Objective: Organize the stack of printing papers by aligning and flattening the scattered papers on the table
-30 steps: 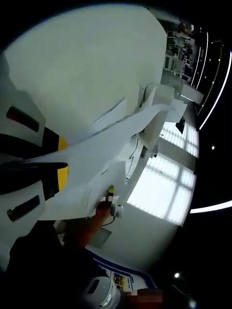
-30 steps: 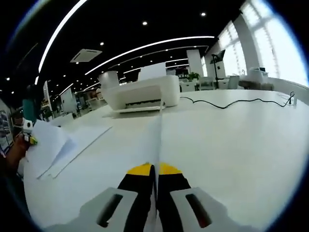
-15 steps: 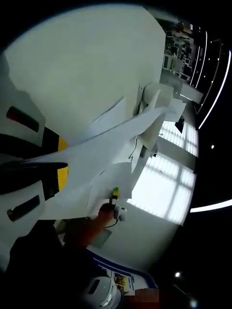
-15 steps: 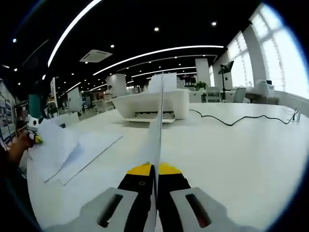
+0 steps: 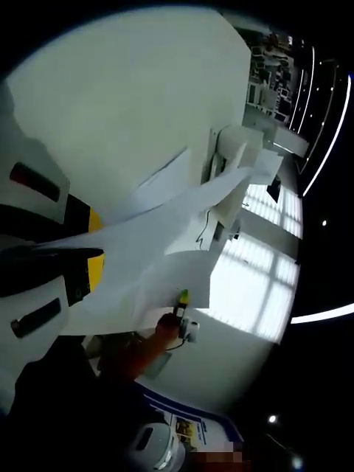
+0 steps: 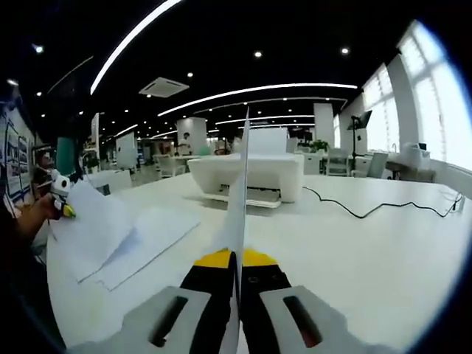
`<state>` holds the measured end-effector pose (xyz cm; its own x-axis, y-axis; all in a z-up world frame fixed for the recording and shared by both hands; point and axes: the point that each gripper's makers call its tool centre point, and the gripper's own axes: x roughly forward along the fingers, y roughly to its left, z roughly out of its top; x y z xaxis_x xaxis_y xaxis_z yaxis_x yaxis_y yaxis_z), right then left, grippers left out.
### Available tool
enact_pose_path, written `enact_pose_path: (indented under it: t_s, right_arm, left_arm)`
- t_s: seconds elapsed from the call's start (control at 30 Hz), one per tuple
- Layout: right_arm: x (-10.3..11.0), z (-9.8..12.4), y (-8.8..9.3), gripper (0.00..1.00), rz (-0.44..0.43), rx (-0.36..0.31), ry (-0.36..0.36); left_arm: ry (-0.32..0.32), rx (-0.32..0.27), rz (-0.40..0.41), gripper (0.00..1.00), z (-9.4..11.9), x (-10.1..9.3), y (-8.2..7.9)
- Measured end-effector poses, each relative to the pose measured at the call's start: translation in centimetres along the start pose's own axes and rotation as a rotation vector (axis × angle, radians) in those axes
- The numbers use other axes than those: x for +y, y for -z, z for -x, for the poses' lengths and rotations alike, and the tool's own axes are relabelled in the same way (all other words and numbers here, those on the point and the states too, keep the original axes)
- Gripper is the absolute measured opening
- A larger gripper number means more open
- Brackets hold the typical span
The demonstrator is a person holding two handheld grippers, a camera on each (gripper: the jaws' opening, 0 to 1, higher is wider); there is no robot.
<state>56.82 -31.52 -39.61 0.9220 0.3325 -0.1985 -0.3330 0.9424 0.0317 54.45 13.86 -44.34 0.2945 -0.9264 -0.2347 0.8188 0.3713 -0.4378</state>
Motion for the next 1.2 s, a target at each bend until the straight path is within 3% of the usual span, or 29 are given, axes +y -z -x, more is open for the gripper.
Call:
enact_pose_path:
  t_s: [0.37,1.2]
  right_arm:
    - [3.1,0.7,-5.0,0.0,0.142,-0.078,-0.069]
    - [7.9,-0.1,-8.9,0.0,0.329,-0.104,-0.223]
  left_arm:
    - [-0.009,-0.003,-0.004,0.07,0.0,0.0,0.1]
    - [-0.027,-0.009,-0.033,0.07,0.5,0.1,0.2]
